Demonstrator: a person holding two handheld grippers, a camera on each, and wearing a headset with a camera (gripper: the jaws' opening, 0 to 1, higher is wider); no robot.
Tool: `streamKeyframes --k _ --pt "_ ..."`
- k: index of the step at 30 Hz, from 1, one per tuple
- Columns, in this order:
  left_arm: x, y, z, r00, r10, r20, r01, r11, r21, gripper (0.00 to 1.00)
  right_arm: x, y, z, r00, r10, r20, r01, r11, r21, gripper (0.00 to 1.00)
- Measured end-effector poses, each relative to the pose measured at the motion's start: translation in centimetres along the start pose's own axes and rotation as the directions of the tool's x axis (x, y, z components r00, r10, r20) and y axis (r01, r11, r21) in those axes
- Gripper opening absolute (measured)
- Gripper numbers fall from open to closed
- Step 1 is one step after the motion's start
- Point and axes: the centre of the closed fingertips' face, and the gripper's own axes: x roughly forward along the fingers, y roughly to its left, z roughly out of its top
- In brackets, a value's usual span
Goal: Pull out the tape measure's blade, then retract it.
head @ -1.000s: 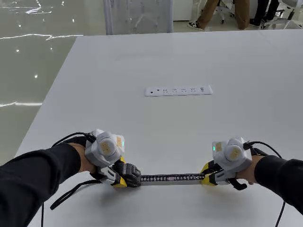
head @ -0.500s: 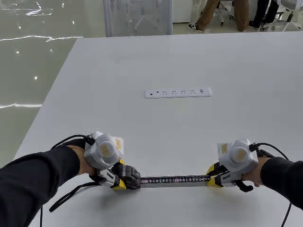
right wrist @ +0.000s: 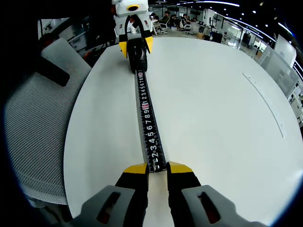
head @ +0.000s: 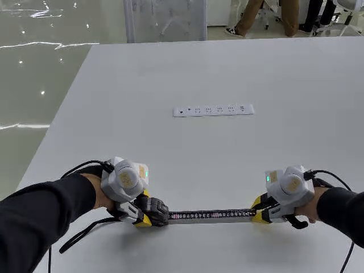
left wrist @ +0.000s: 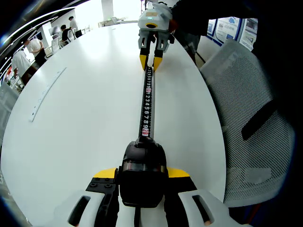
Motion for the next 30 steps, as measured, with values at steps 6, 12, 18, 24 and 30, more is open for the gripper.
streamKeyframes --k 6,12,18,24,30 --pt "0.01 -0.03 0.02 1.0000 0.000 0.000 0.000 1.000 0.000 0.33 -0.29 -0.14 -0.48 1.0000 -0.003 -0.002 0.003 1.000 0.009 0.11" --pt "-0.01 -0.04 0.04 1.0000 0.002 -0.001 -0.002 1.000 0.000 0.33 -0.47 -0.20 -0.72 1.0000 -0.003 -0.005 0.003 1.000 0.010 0.11" --pt "0.00 -0.07 0.06 1.0000 0.002 -0.003 -0.002 1.000 -0.001 0.33 -0.64 -0.22 -0.95 1.0000 -0.005 -0.007 0.005 1.000 0.014 0.11" --pt "-0.01 -0.08 0.10 1.0000 0.003 -0.004 -0.003 1.000 -0.001 0.33 -0.62 -0.26 -0.96 1.0000 -0.004 -0.007 0.004 1.000 0.017 0.11" --pt "-0.03 -0.09 0.09 1.0000 0.004 -0.002 -0.004 1.000 0.000 0.33 -0.68 -0.22 -0.99 1.0000 -0.003 -0.007 0.003 1.000 0.019 0.11"
